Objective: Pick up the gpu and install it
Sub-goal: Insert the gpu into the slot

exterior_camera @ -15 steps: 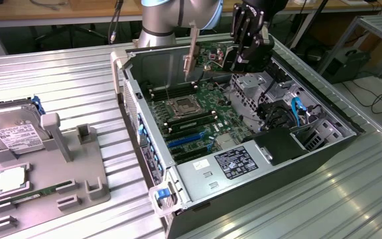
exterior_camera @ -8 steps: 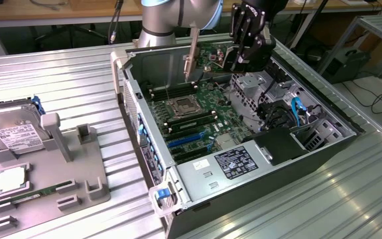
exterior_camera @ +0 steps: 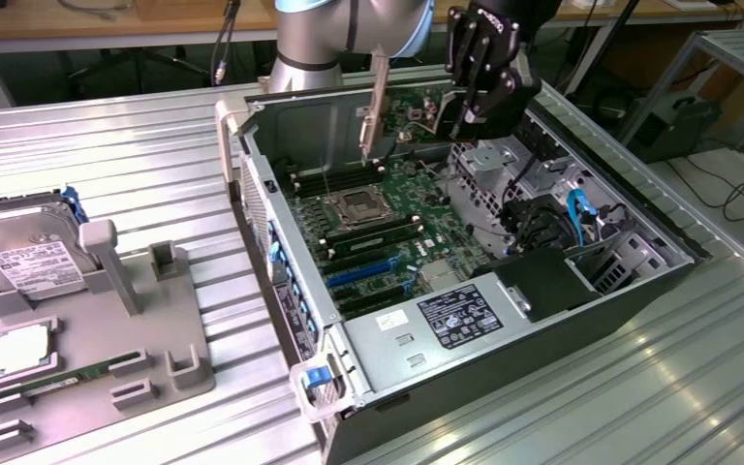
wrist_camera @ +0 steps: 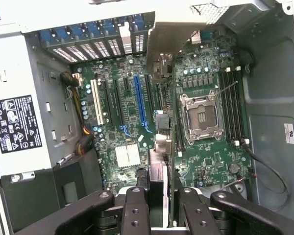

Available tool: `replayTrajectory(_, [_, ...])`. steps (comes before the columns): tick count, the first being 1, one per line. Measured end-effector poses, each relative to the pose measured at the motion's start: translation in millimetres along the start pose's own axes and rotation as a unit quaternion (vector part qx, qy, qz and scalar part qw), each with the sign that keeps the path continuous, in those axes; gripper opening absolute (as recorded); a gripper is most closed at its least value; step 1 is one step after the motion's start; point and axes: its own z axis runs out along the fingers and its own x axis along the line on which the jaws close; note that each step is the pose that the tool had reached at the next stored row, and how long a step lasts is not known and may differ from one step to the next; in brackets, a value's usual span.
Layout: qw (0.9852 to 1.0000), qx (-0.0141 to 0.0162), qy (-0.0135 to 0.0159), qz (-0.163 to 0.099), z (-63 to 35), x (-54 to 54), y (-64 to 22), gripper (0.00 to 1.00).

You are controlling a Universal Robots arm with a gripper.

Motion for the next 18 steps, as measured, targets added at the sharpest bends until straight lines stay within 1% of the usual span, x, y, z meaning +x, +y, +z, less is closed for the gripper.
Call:
replayTrajectory(9, [0.9995, -0.0008, 0.0004, -0.031, 0.0, 0.2, 0.0, 0.28])
replayTrajectory(18, [0.9984, -0.0015, 0.0007, -0.057, 0.0, 0.3, -0.1, 0.28])
